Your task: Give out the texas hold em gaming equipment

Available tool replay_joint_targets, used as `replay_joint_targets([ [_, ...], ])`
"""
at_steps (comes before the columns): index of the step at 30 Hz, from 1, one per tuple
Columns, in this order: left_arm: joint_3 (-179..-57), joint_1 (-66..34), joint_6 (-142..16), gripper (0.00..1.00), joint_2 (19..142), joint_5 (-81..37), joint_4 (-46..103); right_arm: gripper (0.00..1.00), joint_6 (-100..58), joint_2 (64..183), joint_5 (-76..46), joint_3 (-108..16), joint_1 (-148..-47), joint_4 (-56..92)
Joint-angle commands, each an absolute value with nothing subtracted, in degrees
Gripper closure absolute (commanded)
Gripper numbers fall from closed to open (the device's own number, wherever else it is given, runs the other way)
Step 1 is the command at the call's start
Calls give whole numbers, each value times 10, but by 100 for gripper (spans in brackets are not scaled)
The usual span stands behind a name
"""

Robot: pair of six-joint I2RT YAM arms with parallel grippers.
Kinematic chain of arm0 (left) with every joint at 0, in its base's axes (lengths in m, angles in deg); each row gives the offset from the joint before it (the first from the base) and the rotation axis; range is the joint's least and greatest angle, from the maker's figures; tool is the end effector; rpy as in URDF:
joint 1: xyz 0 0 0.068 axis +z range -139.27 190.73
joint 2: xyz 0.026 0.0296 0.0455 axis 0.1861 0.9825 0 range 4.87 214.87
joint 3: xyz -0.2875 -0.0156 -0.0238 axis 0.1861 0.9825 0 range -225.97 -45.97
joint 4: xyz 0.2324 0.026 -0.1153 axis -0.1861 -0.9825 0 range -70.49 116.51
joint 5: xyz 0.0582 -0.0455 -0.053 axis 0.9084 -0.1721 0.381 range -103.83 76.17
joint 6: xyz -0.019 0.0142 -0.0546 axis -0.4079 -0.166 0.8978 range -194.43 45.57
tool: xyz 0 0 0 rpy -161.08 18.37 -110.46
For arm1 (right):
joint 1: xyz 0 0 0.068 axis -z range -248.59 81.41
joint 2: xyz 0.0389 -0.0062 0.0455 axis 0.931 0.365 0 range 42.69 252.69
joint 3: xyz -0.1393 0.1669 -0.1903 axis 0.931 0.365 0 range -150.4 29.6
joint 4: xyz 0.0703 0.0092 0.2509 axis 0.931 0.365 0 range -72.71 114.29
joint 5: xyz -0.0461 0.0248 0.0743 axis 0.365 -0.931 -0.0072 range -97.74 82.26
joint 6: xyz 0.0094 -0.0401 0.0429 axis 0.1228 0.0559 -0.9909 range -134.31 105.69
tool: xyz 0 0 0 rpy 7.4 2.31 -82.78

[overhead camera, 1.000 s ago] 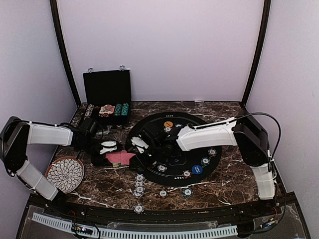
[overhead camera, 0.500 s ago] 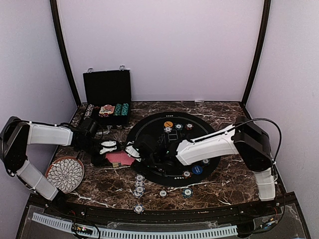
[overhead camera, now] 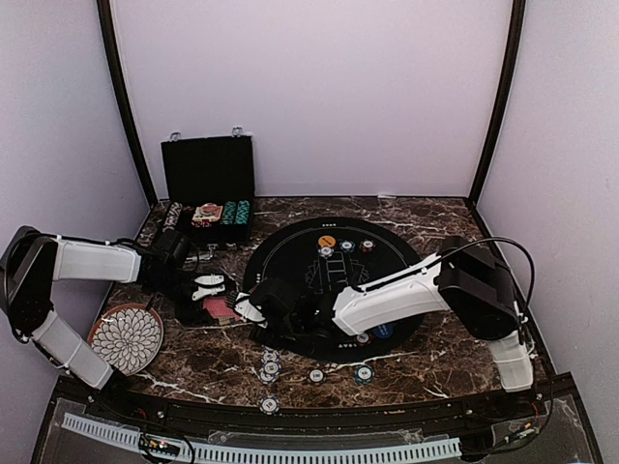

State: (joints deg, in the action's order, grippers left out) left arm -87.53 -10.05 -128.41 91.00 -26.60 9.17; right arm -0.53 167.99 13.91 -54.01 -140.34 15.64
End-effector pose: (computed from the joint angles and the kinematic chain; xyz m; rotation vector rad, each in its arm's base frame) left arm 0.2510 -0.1055 0.1620 1.6419 2.0287 -0.0934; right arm 0.1693 0.4623 0.1513 -1.3535 1.7530 0.1291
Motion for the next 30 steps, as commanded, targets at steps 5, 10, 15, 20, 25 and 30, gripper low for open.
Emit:
replay_joint_targets([
  [5,-871,-97,-1283,100,910,-269,65,26,17,1720,181,-545,-1407,90],
  [10,-874,-96,-1281,100,917,-268,67,26,64,1734,224,-539,-1407,49],
  [15,-881,-96,-1277,100,923,-270,66,27,127,1743,267,-517,-1414,-7],
  [20,-882,-95,-1276,100,930,-271,65,28,161,1754,275,-504,-1420,-39],
  [25,-884,-94,-1277,100,932,-271,64,30,194,1777,283,-505,-1431,-67],
  [30,-885,-93,-1277,100,932,-270,61,32,204,1791,287,-515,-1433,-76],
])
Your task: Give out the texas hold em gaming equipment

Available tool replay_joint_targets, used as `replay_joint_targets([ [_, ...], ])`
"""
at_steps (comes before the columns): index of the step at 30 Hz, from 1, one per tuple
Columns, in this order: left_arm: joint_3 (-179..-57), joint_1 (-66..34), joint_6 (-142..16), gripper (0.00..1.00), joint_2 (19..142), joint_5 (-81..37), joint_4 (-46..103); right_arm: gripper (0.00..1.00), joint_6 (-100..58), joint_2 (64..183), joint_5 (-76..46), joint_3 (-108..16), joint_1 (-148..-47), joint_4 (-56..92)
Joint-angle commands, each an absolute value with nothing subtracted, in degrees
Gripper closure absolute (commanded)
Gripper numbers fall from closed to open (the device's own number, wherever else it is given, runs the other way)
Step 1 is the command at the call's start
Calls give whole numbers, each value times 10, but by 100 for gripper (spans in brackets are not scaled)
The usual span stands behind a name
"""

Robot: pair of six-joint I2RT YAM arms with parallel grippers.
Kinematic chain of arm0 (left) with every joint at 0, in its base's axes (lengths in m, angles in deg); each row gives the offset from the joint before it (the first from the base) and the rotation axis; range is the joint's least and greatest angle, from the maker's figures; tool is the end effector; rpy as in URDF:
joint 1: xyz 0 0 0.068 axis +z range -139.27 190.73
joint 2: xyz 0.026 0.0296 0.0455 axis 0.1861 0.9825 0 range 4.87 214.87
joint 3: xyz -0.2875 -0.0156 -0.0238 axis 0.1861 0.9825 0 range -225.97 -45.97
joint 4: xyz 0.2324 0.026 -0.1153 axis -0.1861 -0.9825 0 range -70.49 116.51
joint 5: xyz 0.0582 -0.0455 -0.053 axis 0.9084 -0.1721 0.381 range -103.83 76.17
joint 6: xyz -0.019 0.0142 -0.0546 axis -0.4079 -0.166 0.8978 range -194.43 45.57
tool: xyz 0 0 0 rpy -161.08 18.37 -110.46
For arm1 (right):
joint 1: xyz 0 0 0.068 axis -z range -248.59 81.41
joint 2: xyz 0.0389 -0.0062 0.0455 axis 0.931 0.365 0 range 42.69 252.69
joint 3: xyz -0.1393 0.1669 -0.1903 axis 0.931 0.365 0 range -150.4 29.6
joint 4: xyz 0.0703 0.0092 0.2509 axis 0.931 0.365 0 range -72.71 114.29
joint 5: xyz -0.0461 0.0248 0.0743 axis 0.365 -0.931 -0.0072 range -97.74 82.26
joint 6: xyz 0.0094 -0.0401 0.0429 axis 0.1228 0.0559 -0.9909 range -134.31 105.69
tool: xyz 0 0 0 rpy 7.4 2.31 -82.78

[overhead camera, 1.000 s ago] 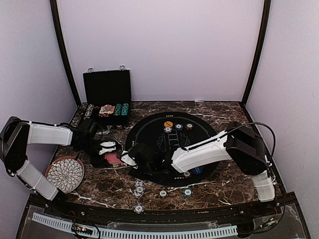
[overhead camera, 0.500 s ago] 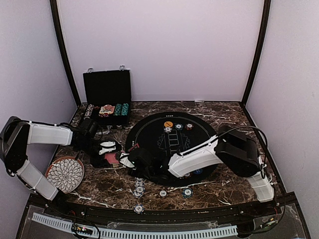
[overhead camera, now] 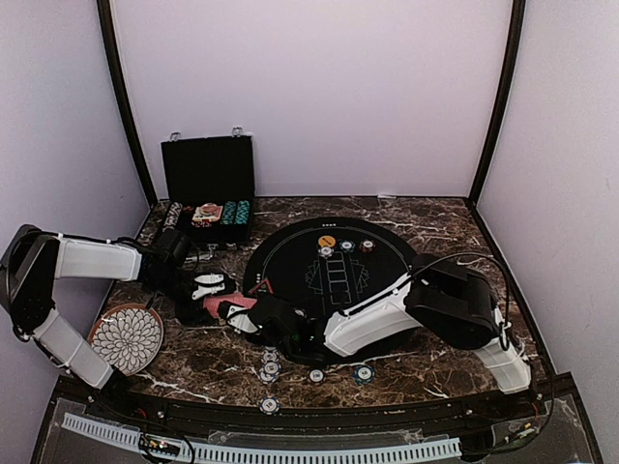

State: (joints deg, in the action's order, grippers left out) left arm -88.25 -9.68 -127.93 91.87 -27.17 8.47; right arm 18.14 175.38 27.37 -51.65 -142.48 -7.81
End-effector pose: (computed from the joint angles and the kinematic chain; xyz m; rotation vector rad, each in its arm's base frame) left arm 0.2537 -0.1051 0.1610 1.6342 2.0488 -0.1130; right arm 0.1649 0.4808 0.1176 -1.3029 1.4441 -0.1455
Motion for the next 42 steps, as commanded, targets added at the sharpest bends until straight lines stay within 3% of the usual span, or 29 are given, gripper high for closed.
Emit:
replay_joint_targets([
  [1,-885,-93,-1277,100,931,-270,61,33,205,1793,289,-516,-1433,-80],
  [7,-883,-92,-1277,100,931,-269,64,46,214,1802,298,-520,-1434,-93],
  [14,-877,-85,-1274,100,927,-268,73,75,215,1796,314,-507,-1438,-127],
  [24,-867,-65,-1274,100,909,-270,79,96,184,1752,356,-496,-1449,-199],
  [42,-855,-57,-1278,100,896,-274,79,100,-26,1627,300,-488,-1412,-108],
])
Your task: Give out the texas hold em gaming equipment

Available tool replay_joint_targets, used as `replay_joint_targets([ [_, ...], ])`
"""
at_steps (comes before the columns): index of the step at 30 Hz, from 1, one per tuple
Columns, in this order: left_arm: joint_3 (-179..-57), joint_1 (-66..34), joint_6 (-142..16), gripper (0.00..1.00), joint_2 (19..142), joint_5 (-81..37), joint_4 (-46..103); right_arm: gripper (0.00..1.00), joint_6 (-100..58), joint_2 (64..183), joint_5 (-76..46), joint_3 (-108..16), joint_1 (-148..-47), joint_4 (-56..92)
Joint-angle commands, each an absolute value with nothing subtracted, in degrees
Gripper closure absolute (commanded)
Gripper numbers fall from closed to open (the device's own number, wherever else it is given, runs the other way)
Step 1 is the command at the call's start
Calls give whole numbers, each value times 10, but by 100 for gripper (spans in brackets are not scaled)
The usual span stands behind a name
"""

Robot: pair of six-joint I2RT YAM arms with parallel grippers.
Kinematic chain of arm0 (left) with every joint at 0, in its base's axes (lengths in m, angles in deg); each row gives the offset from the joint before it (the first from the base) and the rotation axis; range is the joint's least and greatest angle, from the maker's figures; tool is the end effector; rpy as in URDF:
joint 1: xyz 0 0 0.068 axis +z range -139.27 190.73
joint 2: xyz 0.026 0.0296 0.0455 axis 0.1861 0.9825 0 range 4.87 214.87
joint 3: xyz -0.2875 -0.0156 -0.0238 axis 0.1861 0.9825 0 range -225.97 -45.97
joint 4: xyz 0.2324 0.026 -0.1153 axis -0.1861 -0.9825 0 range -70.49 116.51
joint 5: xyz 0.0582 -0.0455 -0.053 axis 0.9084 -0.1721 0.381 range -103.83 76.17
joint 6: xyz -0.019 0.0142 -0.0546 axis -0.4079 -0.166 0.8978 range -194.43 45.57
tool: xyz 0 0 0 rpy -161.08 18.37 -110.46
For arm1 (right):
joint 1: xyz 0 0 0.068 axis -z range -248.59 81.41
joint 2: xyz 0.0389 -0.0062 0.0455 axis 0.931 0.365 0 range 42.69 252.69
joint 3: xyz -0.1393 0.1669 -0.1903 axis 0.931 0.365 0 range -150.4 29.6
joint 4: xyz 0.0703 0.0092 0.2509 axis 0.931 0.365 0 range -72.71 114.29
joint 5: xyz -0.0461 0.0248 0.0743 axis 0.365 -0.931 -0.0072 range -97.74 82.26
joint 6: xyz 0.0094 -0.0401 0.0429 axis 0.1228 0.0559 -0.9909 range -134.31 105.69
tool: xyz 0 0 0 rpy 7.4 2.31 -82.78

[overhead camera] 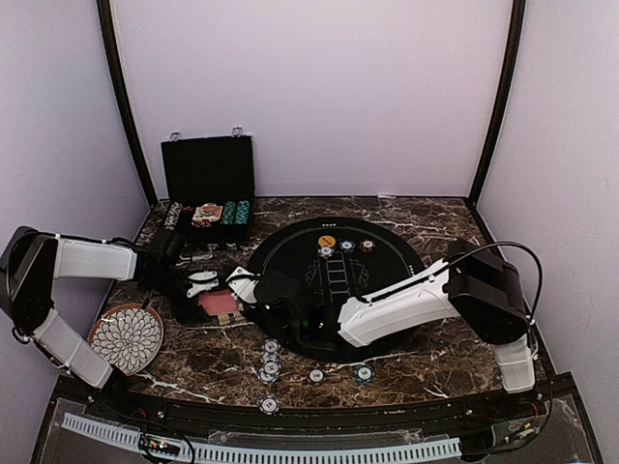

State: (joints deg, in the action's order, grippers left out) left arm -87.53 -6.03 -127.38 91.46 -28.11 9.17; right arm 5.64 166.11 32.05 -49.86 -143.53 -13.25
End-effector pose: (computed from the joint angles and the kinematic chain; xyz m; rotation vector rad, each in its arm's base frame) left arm 0.2577 -0.0888 0.1602 1.5554 2.0929 -0.1114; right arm 0.1559 0.4722 0.1965 -0.9146 1.4927 0.0732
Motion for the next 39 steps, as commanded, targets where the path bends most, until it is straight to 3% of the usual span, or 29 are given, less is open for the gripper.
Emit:
replay_joint_targets([
  [1,-855,-57,-1279,100,894,-274,80,100,-37,1622,294,-482,-1406,-104],
  [6,-854,-57,-1279,100,893,-275,77,100,-18,1617,301,-466,-1400,-109],
  [12,-859,-57,-1279,100,890,-275,72,100,112,1656,336,-464,-1376,-155],
  [24,-860,-57,-1280,100,873,-278,56,100,249,1786,320,-602,-1311,-105],
  [29,-858,-57,-1283,100,872,-274,55,89,243,1799,286,-640,-1312,-45],
  [36,-858,-57,-1283,100,875,-274,57,57,208,1786,233,-654,-1313,20],
  [39,-859,-57,-1282,100,875,-276,57,49,197,1776,231,-654,-1311,32],
])
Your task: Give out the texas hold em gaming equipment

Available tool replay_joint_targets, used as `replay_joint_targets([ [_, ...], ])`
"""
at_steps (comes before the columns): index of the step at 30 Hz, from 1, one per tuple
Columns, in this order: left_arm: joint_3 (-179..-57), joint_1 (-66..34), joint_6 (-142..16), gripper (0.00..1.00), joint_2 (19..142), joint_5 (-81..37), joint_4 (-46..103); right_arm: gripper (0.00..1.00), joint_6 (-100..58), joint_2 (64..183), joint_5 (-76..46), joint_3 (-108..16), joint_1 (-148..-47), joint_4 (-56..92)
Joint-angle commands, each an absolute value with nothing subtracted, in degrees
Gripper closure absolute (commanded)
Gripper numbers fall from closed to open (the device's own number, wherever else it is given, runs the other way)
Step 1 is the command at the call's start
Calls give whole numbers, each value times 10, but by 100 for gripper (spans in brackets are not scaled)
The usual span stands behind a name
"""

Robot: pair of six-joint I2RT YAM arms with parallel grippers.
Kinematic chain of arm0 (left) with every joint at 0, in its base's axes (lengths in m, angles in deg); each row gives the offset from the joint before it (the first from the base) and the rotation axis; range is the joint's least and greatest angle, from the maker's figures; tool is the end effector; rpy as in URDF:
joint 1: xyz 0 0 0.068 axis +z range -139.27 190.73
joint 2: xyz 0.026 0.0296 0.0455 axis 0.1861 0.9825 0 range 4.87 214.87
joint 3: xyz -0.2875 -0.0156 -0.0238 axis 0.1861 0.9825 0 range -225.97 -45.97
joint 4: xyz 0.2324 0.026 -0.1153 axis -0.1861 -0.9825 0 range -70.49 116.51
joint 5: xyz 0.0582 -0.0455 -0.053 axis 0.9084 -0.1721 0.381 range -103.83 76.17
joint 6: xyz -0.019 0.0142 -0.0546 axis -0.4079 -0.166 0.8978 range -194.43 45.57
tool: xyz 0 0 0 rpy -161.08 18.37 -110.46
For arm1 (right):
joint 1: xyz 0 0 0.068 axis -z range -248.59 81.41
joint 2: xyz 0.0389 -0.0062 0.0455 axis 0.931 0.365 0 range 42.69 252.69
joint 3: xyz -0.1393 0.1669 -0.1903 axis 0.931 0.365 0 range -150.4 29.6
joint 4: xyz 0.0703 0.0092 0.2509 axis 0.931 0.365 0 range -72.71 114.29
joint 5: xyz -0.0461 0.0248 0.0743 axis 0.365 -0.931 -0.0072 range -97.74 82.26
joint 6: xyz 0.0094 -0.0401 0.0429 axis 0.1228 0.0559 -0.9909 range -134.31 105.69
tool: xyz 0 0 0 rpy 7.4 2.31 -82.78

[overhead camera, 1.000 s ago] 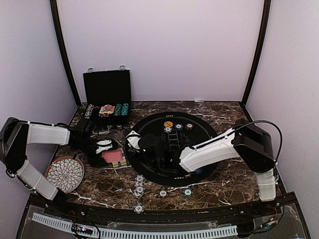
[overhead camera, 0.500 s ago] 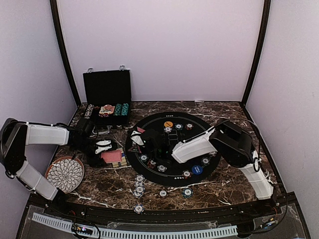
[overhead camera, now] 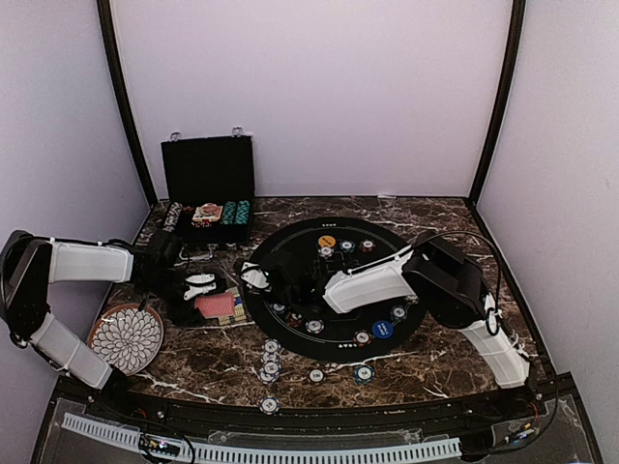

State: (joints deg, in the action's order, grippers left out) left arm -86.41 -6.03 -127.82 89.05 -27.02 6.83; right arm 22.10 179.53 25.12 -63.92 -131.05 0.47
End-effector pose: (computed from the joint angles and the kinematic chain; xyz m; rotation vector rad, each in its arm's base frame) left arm 0.2477 -0.0850 0.1630 1.5699 2.1108 -0.0936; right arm 0.2717 0.4701 0.1323 -1.2396 1.5258 -0.2858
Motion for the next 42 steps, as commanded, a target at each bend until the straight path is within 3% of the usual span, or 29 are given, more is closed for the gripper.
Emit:
replay_joint_targets([
  [1,-859,-57,-1281,100,875,-275,58,45,191,1771,229,-653,-1310,38],
  [15,-864,-57,-1273,100,877,-279,64,34,-86,1635,103,-649,-1248,133],
  [24,-867,-57,-1266,100,865,-285,65,10,-317,1569,-110,-593,-1207,205],
  [42,-866,-57,-1245,100,851,-317,89,12,-545,1607,-370,-531,-1190,96],
])
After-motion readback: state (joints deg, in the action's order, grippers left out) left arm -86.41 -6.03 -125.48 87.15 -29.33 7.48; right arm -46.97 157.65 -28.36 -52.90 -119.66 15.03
